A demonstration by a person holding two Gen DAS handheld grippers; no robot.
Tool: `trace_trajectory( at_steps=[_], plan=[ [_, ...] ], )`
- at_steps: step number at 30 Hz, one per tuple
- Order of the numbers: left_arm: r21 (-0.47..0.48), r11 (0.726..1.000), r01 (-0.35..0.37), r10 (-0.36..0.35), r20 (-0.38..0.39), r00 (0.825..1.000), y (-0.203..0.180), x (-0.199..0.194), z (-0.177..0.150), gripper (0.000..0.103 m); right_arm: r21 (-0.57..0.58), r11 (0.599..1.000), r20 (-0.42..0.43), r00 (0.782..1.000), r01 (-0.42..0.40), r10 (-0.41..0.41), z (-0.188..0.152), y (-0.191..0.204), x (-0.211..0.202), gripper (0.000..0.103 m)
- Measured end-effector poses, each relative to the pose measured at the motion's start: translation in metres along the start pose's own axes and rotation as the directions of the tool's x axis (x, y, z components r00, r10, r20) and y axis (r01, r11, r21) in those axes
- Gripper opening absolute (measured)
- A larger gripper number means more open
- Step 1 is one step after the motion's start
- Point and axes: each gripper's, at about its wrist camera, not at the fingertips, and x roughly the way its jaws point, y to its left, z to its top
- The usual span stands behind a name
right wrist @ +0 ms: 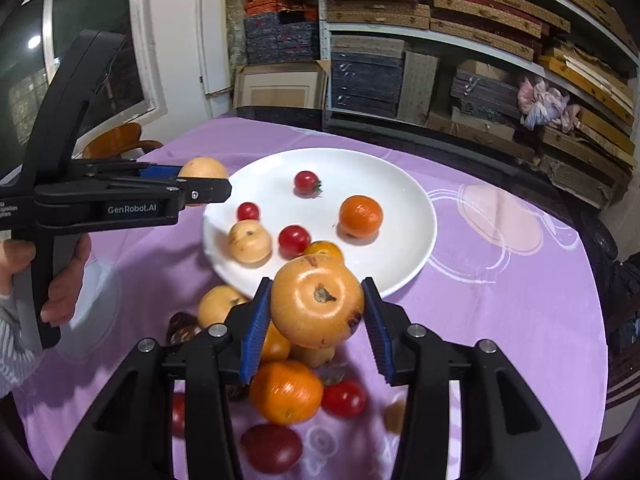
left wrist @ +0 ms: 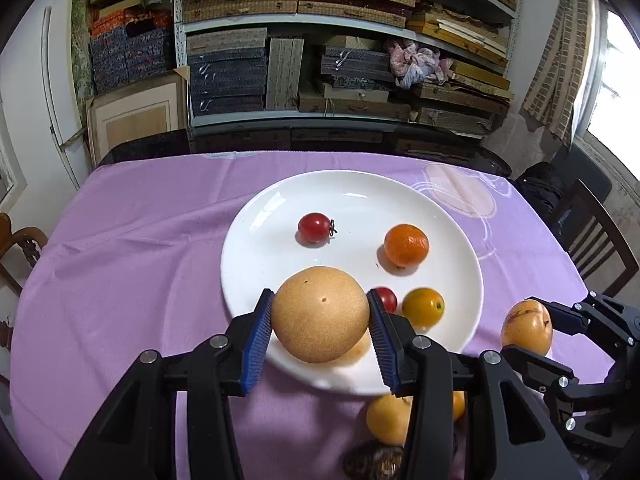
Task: Organize fruits
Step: 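Carry both fruits over the white plate and open both tools to release them, then grasp a dark brown dried persimmon with the left tool while the right tool grasps a small brown round fruit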
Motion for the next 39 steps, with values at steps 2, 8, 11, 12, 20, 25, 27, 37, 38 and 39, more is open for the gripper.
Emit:
trace_trajectory(
  at_steps=[2,8,11,12,20,25,27,37,38,39],
  plan=[
    [-0.006,1.000,-0.019,0.019,-0.031,0.999,0.001,0.023,0.012,0.047,0.033,0.999,-0.012,0.999,0.042,-0.041,0.012,-0.014,0.019,0.044],
    [-0.060,0.998,-0.026,0.020,-0.102,0.995,0.015,0.072,0.028,0.047,0.128,0.991,-0.054,0.998,0.046,-0.039,0.032,-0.048,0.062,0.044],
    [-0.053,0.998,-0.035,0.029,-0.095,0.995,0.017,0.078,0.029,0.047,0.148,0.989,-0.044,0.999,0.019,-0.012,0.034,-0.055,0.070,0.061],
    [-0.050,0.998,-0.033,0.028,-0.091,0.995,0.017,0.077,0.029,0.048,0.158,0.987,-0.027,0.999,0.021,-0.017,0.034,-0.057,0.067,0.065],
    [-0.075,0.997,0.022,-0.023,-0.014,1.000,0.031,0.012,0.010,0.058,0.199,0.980,0.106,0.994,-0.003,-0.019,0.006,-0.057,-0.013,0.085],
    [0.025,1.000,-0.017,0.016,0.020,1.000,0.012,-0.038,-0.046,0.068,0.184,0.980,0.184,0.977,0.069,-0.104,-0.047,-0.045,-0.065,0.096],
    [0.073,0.997,-0.035,0.034,0.023,0.999,0.000,-0.047,-0.071,0.068,0.193,0.977,0.214,0.968,0.089,-0.130,-0.071,-0.042,-0.076,0.098],
    [0.139,0.986,-0.087,0.085,0.018,0.996,-0.032,-0.035,-0.114,0.072,0.243,0.966,0.249,0.958,0.083,-0.145,-0.104,-0.051,-0.087,0.099],
    [0.146,0.985,-0.087,0.086,0.014,0.996,-0.034,-0.032,-0.113,0.072,0.246,0.966,0.250,0.957,0.082,-0.145,-0.104,-0.052,-0.087,0.099],
    [0.152,0.985,-0.084,0.083,0.011,0.996,-0.037,-0.030,-0.113,0.072,0.247,0.966,0.249,0.958,0.081,-0.144,-0.105,-0.053,-0.087,0.099]
  ],
)
